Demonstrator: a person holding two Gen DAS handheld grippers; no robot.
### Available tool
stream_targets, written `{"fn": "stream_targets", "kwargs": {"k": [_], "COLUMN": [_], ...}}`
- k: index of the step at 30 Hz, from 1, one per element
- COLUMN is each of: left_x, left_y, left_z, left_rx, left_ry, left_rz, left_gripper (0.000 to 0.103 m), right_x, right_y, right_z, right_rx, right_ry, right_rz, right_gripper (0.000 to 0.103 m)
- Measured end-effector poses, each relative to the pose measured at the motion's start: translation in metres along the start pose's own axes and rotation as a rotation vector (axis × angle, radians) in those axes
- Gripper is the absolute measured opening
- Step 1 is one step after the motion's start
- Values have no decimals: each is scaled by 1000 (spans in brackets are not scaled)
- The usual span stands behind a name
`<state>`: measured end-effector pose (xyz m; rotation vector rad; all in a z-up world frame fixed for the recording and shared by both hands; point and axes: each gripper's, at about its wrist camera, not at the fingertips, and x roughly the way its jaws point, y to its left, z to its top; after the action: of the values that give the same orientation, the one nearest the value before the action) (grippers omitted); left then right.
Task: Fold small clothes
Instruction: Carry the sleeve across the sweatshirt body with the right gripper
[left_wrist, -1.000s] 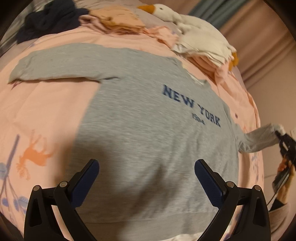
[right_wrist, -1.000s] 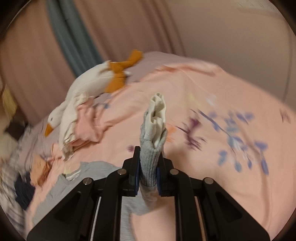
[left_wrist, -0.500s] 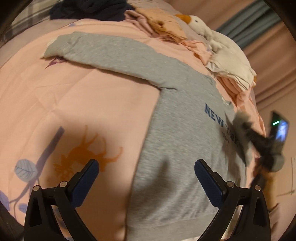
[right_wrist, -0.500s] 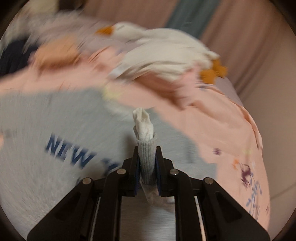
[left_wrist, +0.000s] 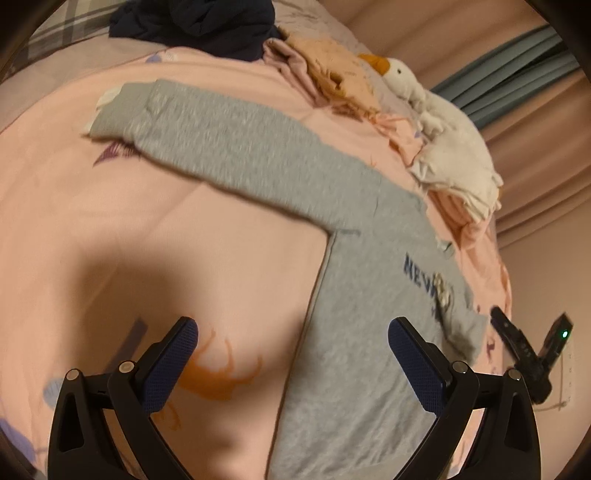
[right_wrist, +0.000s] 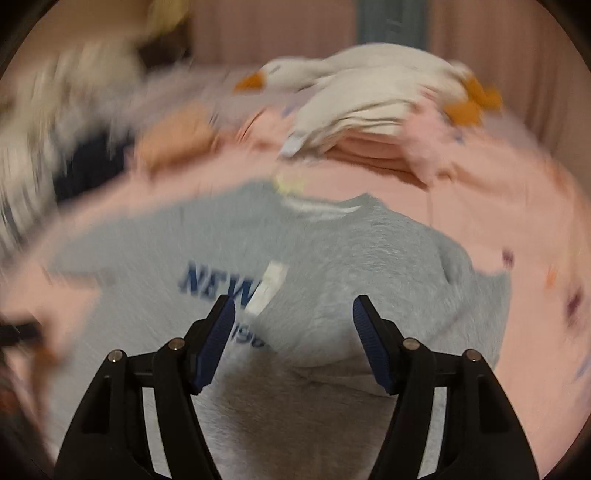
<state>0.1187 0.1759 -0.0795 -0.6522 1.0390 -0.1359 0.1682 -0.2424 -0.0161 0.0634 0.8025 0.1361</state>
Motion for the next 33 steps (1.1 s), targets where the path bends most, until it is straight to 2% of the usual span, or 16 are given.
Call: {"fn": "stream_targets", "kwargs": {"k": [2, 3, 4, 7, 11, 13, 15, 17, 22, 29, 33], "left_x": [0, 0, 0, 1, 3, 3, 3, 4, 11, 14, 12], "left_y": [4, 7, 11, 22, 37, 45, 53, 63, 86, 105, 105], "left_z": [9, 15, 18, 31, 43, 49, 56, 63, 80, 97, 109], "left_rx": [-17, -36, -51, -111, -200, -237, -277, -324, -414, -458, -438], "left_ry": [-14, -19, -21, -37, -52, -70, -92, -109, -160, -218, -272], "left_rz": [-23, -43, -61, -101, -159, -180, -197, -230, -242, -211, -112], "left_gripper": [102, 102, 102, 102, 102, 102, 102, 102, 102, 102, 102], "right_x": [0, 4, 14, 32, 54, 68, 78, 81, 56, -1, -24], "right_y": [-37, -54, -74, -107, -138, -153, -158, -164, -168, -144, -124], "right_z": [0, -1, -3, -12, -17, -16, -13, -11, -9, -24, -36], "right_rx": [141, 198, 272, 380, 445, 453, 432, 437, 474, 473, 472], "right_ry": [-4, 7, 34, 61, 91, 97, 86, 89, -13, -141, -186], "right_rz": [-9, -38, -62, -92, -185, -282, -375, -428, -411, -190, -76], "right_gripper": [56, 45, 41, 39, 33, 29, 29, 31, 36, 44, 49]}}
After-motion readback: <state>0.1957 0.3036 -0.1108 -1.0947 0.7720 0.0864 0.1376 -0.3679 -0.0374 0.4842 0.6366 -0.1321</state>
